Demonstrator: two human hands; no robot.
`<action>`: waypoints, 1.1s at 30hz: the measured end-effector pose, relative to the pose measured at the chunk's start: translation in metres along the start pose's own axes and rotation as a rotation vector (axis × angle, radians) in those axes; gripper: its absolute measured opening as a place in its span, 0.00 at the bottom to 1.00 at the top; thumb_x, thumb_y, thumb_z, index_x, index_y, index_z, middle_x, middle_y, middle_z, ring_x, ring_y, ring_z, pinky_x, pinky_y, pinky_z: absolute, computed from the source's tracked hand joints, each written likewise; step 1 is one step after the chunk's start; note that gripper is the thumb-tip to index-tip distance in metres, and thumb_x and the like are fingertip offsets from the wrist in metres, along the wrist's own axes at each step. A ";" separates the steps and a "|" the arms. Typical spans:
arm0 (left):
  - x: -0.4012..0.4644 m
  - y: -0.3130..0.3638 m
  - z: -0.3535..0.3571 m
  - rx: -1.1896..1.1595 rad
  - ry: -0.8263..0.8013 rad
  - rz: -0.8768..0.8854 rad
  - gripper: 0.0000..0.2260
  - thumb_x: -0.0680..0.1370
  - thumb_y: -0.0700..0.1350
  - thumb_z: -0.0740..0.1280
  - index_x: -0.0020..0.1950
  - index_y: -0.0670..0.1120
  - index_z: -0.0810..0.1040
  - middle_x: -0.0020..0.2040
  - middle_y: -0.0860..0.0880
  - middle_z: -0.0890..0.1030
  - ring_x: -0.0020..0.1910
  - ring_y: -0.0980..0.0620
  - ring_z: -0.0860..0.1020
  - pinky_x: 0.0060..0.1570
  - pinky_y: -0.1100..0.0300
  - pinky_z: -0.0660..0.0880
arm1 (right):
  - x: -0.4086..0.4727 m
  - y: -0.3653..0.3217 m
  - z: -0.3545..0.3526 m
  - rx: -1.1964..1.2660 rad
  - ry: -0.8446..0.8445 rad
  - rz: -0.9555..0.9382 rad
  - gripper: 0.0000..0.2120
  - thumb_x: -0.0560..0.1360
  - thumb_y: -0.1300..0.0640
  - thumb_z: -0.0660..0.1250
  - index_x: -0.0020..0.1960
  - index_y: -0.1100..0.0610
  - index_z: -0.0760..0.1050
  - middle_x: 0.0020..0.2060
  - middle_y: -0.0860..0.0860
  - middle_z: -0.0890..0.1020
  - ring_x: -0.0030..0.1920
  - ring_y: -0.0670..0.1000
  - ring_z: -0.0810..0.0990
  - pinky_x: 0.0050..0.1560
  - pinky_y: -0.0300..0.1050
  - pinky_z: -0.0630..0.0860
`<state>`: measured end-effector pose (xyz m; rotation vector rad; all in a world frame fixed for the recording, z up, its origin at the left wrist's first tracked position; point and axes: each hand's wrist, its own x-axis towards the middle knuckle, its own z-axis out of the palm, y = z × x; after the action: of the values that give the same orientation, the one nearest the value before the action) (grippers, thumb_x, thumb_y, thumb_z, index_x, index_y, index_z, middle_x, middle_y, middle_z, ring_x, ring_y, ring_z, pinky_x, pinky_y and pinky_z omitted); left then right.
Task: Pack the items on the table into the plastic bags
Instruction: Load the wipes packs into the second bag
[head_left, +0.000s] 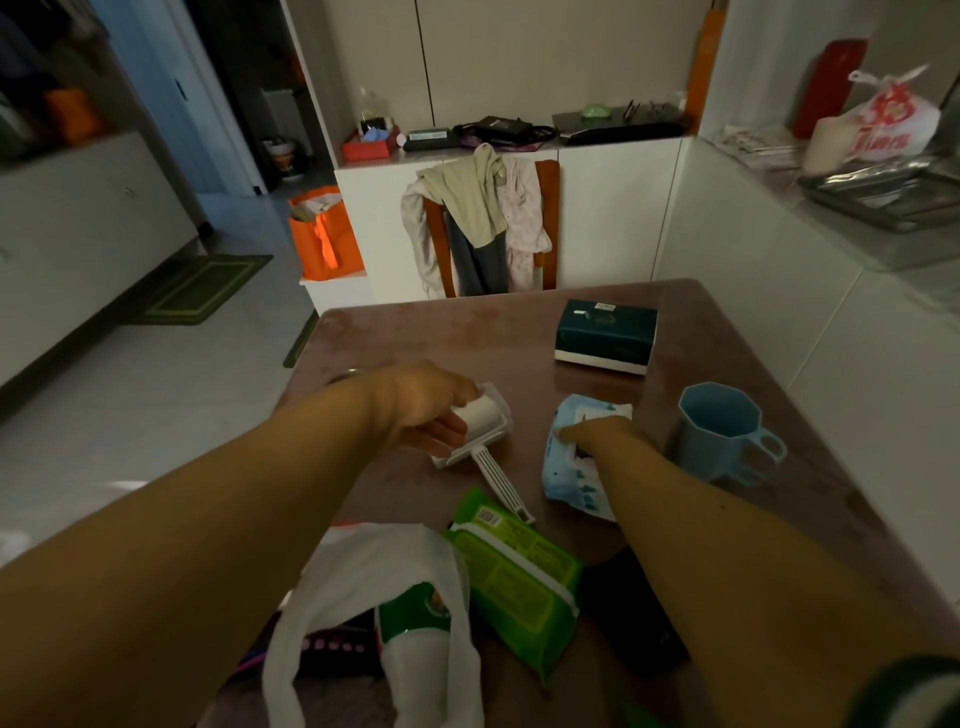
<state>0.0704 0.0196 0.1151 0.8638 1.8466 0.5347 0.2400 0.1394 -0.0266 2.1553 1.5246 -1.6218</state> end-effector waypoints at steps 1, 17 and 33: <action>0.000 -0.001 -0.001 0.003 0.003 0.000 0.18 0.79 0.47 0.63 0.65 0.38 0.72 0.49 0.41 0.80 0.49 0.45 0.80 0.50 0.54 0.79 | 0.003 0.004 0.003 0.038 0.017 -0.021 0.39 0.71 0.40 0.68 0.73 0.61 0.62 0.67 0.59 0.71 0.66 0.60 0.71 0.68 0.53 0.67; -0.015 -0.005 -0.003 -0.725 -0.187 0.208 0.09 0.75 0.46 0.67 0.51 0.42 0.80 0.41 0.44 0.86 0.36 0.48 0.85 0.36 0.53 0.82 | -0.096 -0.008 -0.001 0.128 0.124 -0.467 0.17 0.80 0.47 0.58 0.58 0.58 0.77 0.53 0.56 0.81 0.48 0.52 0.78 0.55 0.47 0.75; -0.085 -0.013 -0.052 -0.909 0.119 0.392 0.11 0.77 0.45 0.67 0.58 0.44 0.77 0.46 0.46 0.86 0.39 0.47 0.85 0.36 0.51 0.83 | -0.103 0.046 0.094 -0.524 -0.039 -0.409 0.32 0.67 0.51 0.75 0.67 0.58 0.67 0.60 0.56 0.76 0.58 0.56 0.78 0.57 0.50 0.77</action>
<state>0.0407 -0.0526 0.1779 0.5505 1.2890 1.5429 0.2090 -0.0037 -0.0140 1.6019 2.1791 -1.1381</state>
